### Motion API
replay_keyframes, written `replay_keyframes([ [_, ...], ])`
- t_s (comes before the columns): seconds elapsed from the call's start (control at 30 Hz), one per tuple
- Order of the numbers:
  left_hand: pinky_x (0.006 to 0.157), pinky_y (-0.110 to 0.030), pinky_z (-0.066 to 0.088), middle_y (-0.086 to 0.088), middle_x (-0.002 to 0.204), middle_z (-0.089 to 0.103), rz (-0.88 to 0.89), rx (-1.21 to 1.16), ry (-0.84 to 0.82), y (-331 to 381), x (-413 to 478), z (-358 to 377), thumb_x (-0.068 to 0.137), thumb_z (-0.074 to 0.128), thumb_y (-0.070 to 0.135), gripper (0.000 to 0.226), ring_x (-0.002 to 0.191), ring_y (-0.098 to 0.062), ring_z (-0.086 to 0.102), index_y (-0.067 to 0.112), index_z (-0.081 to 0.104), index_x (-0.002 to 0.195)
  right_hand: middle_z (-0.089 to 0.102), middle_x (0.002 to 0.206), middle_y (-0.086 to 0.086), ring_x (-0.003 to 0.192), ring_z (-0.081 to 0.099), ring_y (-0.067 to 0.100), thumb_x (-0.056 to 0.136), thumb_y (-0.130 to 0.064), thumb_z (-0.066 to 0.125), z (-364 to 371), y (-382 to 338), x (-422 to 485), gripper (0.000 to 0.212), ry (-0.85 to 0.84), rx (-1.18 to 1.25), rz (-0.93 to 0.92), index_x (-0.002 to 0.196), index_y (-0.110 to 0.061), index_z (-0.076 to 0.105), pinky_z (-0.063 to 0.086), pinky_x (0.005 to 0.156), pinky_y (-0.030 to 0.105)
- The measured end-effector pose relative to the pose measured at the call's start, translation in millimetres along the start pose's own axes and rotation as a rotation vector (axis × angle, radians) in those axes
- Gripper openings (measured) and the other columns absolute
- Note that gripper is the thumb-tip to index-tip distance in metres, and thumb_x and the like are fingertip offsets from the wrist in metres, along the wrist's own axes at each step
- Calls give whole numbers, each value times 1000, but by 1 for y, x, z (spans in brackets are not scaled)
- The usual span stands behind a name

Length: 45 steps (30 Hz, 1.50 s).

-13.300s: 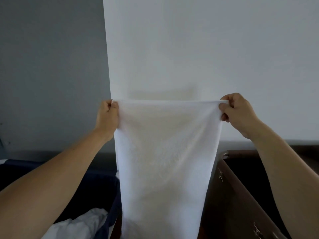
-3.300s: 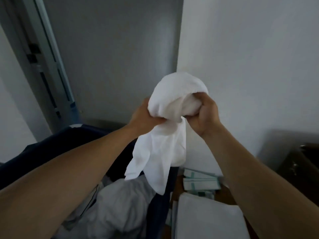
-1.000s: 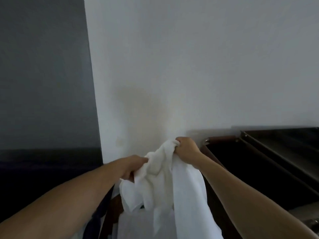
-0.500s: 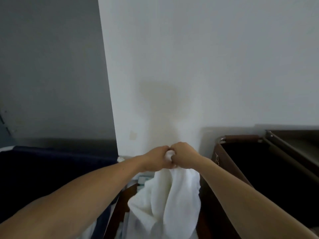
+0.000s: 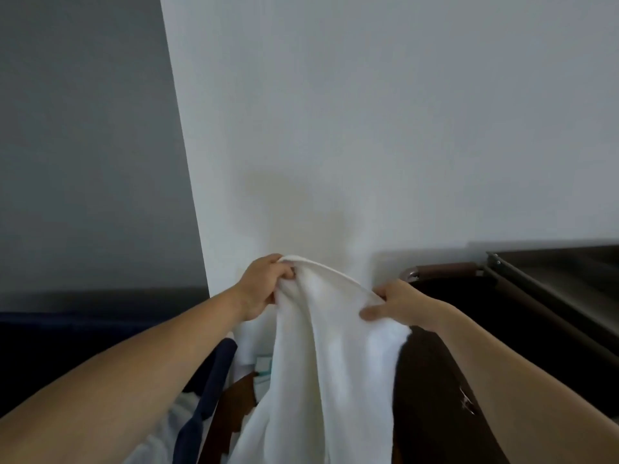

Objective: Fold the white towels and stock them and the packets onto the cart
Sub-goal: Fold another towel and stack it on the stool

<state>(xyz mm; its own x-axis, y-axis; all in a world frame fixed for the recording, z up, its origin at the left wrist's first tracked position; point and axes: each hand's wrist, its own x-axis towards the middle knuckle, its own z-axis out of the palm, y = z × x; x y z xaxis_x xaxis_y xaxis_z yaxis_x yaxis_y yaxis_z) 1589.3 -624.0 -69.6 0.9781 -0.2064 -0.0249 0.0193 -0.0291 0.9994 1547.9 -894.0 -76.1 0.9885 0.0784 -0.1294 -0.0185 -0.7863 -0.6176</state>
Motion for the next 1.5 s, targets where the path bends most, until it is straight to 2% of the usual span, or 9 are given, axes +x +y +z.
replay_keyframes([
  [0.17,57,-28,37,-6,80,49,-207,407,-118,-26,-8,-14,78,56,9,8,69,-20,45,13,50,81,53,67,-3,61,49,13,89,-27,73,-5,-22,0,24,216,-15,-59,73,-13,60,36,55,23],
  [0.33,81,-25,47,3,113,60,-98,609,-406,-16,-16,14,78,75,30,48,98,-12,61,22,53,120,63,87,-11,84,56,13,93,-34,65,10,-60,0,12,149,-388,-259,99,-25,69,44,75,28],
  [0.47,63,-23,37,6,77,49,58,769,-359,-9,-14,32,88,65,23,20,66,-10,45,22,49,76,69,100,-9,92,60,13,92,-35,62,21,-70,-1,18,196,-373,-266,105,-27,70,48,81,29],
  [0.57,64,-25,38,2,78,51,68,790,-363,-10,-17,33,89,60,18,15,67,-13,46,17,51,76,69,96,-8,88,62,13,89,-38,66,19,-64,-3,19,204,-308,-240,103,-27,72,53,79,31],
  [0.9,67,-33,42,-5,77,51,-9,101,-241,0,-13,5,70,56,11,9,76,-23,47,15,49,75,60,64,-6,63,55,13,82,-27,81,-8,-27,-5,19,343,63,-83,72,-25,65,40,58,27],
  [1.0,70,-35,43,-9,80,47,-116,310,-271,0,-15,1,59,52,16,15,75,-23,45,15,45,72,67,73,-6,69,60,12,79,-22,84,-13,-43,-8,16,488,276,-137,79,-27,69,46,63,26],
  [1.1,82,-37,48,-16,106,61,-119,570,-430,-1,-16,9,64,58,20,43,92,-25,57,5,55,104,68,79,-12,75,62,3,79,-19,83,-8,-68,-9,16,456,290,-246,83,-28,70,48,66,15],
  [1.3,73,-33,46,-2,86,64,151,431,-240,13,-17,33,79,62,33,37,77,-18,58,3,63,102,58,75,-15,70,55,3,79,-22,82,5,-89,-8,27,368,178,-290,102,-26,68,40,61,13],
  [1.5,76,-37,45,-14,91,61,-74,53,-237,12,-23,28,64,53,18,39,85,-28,57,2,63,98,68,78,-2,71,64,10,75,-20,87,13,-75,-8,34,383,481,-218,102,-20,66,52,70,27],
])
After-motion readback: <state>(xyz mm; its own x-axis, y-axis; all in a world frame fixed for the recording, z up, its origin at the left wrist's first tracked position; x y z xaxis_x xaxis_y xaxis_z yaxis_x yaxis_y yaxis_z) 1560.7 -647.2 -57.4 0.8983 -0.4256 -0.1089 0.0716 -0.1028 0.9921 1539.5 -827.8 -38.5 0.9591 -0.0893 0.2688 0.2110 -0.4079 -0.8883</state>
